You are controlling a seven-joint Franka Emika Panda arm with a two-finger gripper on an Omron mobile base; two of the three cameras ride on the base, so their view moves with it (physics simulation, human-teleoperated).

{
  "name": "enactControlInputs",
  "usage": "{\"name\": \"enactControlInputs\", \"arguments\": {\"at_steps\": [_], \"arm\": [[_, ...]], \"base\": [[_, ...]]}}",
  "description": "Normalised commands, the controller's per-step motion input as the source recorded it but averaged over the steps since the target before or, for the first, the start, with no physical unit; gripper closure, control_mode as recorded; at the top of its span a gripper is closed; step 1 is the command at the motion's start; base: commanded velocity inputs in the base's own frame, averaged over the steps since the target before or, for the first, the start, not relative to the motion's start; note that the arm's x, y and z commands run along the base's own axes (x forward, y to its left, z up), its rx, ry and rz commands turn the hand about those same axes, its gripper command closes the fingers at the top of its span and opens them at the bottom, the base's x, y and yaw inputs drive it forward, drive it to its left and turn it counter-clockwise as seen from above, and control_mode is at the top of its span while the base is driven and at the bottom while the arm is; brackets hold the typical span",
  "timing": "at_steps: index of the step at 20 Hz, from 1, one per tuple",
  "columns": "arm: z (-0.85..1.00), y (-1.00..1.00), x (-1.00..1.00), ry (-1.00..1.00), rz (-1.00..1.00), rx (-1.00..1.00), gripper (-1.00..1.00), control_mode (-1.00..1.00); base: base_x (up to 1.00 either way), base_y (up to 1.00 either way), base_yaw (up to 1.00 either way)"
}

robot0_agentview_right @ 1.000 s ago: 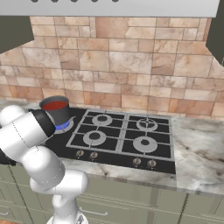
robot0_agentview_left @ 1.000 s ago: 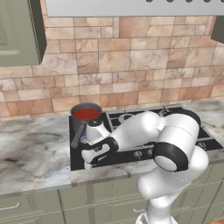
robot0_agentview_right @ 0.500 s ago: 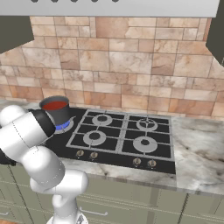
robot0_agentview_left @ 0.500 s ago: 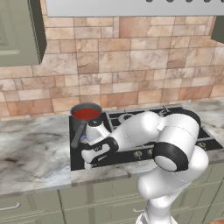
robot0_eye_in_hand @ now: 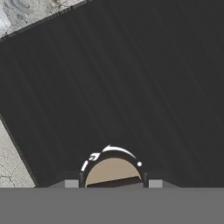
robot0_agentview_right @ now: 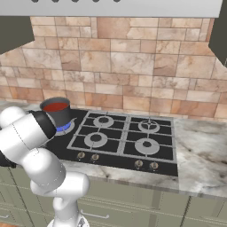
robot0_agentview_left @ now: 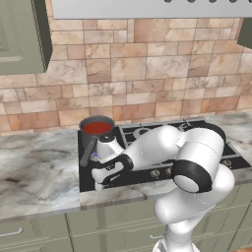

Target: Wait until the marinara sauce is simmered to a deep red color and then turn off the stove.

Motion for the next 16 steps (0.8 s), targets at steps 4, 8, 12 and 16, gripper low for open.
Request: {"name": "enactControlInputs", "arguments": {"at_steps": [4, 8, 12, 16], "arm": [[0.00, 0.00, 0.00, 0.00, 0.00, 0.00, 1.00, -1.00], [0.00, 0.00, 0.00, 0.00, 0.00, 0.00, 1.00, -1.00], [0.00, 0.00, 0.00, 0.00, 0.00, 0.00, 1.00, -1.00], [0.00, 0.00, 0.00, 0.00, 0.00, 0.00, 1.00, -1.00]], "base": [[0.00, 0.00, 0.00], [0.00, 0.00, 0.00], [0.00, 0.00, 0.00], [0.00, 0.00, 0.00]]}}
